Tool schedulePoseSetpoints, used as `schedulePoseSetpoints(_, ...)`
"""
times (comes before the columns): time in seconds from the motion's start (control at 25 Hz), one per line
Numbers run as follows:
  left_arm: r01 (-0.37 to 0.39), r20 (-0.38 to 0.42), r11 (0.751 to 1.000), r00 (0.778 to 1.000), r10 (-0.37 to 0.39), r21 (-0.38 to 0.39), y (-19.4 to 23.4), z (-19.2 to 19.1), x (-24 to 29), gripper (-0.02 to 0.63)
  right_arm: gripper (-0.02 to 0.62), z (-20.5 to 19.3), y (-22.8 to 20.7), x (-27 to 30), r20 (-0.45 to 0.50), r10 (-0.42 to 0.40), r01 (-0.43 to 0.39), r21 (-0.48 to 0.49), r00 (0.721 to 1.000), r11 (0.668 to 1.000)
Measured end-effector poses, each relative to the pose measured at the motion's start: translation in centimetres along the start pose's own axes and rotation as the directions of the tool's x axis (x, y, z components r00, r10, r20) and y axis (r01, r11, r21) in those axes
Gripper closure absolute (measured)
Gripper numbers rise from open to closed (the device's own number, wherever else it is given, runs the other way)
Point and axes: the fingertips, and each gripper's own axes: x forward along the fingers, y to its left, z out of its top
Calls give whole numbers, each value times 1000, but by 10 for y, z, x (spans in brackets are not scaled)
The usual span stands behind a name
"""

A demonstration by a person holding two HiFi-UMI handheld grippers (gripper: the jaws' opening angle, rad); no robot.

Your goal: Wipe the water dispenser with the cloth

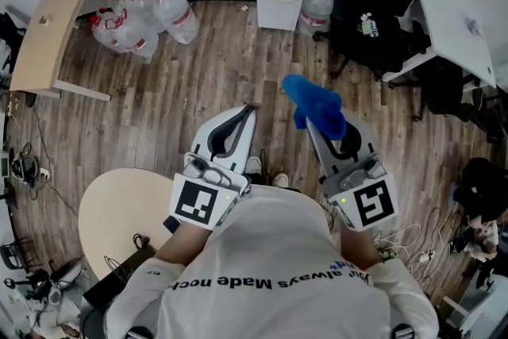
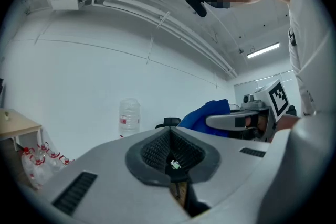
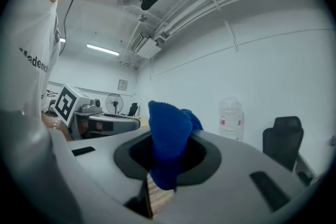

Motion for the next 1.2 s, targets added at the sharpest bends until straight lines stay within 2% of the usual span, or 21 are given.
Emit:
schedulePoseSetpoints(0.32,-28,-11,1000,1000,28,-10,82,4,-13,587,512,4,25,79,-6,22,-22,33,1000,999)
schedulePoseSetpoints(0.64,-57,-14,998,998,57,-29,131,1,-6,586,512,2,24,130,-27,51,-50,28,998,998)
schedulePoseSetpoints(0.92,-66,-28,998,997,65,-16,151,-3,30,586,512,0,-7,157,-3,60,-59,41,998,997)
schedulePoseSetpoints(1.2,-53,-37,999,998,53,12,154,-4,97,586,512,-3,-72,171,10,48,-48,47,999,998)
